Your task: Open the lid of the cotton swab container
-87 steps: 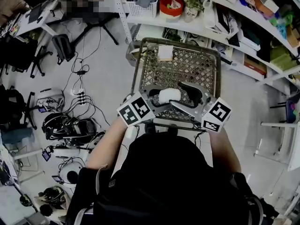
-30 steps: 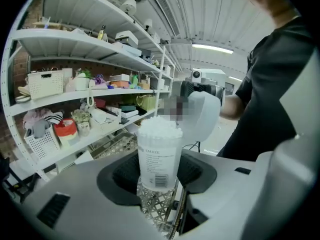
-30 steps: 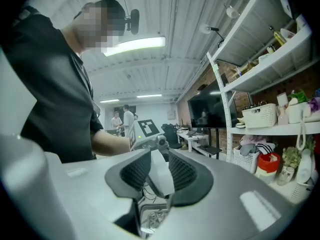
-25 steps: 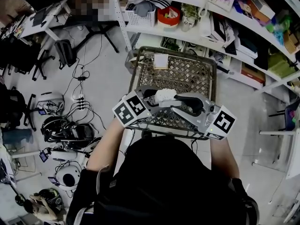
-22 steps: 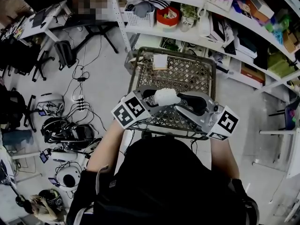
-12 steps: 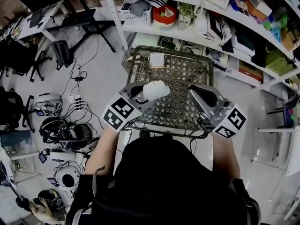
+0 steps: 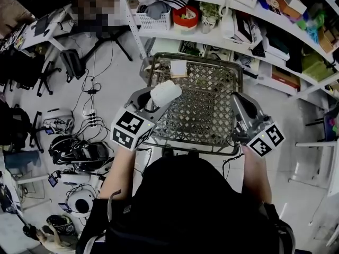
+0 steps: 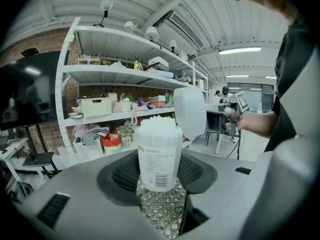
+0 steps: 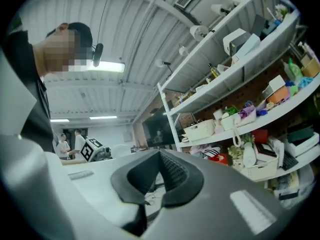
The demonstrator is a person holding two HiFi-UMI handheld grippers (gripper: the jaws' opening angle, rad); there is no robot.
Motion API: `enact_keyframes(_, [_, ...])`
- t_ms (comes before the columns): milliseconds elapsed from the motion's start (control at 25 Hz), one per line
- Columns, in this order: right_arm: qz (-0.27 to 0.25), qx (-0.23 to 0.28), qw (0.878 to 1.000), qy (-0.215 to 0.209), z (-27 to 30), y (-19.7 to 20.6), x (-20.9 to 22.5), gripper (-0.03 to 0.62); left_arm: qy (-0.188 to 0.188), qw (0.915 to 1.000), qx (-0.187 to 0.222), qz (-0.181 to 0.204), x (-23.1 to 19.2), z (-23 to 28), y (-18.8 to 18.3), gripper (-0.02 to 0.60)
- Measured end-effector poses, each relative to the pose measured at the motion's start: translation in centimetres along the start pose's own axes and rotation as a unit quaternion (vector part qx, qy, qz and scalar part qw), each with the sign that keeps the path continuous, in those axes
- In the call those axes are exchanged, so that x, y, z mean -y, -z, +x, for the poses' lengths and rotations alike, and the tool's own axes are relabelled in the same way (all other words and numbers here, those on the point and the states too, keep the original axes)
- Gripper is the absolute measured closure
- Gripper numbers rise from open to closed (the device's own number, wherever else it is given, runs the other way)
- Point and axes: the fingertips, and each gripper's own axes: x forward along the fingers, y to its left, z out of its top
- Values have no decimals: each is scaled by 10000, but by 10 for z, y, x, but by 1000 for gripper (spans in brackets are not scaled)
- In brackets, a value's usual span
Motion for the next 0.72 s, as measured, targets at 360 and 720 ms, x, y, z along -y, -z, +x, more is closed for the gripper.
enact_keyframes(360, [-192, -180, 9988, 418, -4, 12, 12, 585, -234, 9996, 93, -125, -8, -1, -1, 383])
enact_keyframes(720, [-393, -216, 9980, 434, -3, 7, 5, 586, -201, 9997, 70, -116, -3, 2, 3, 383])
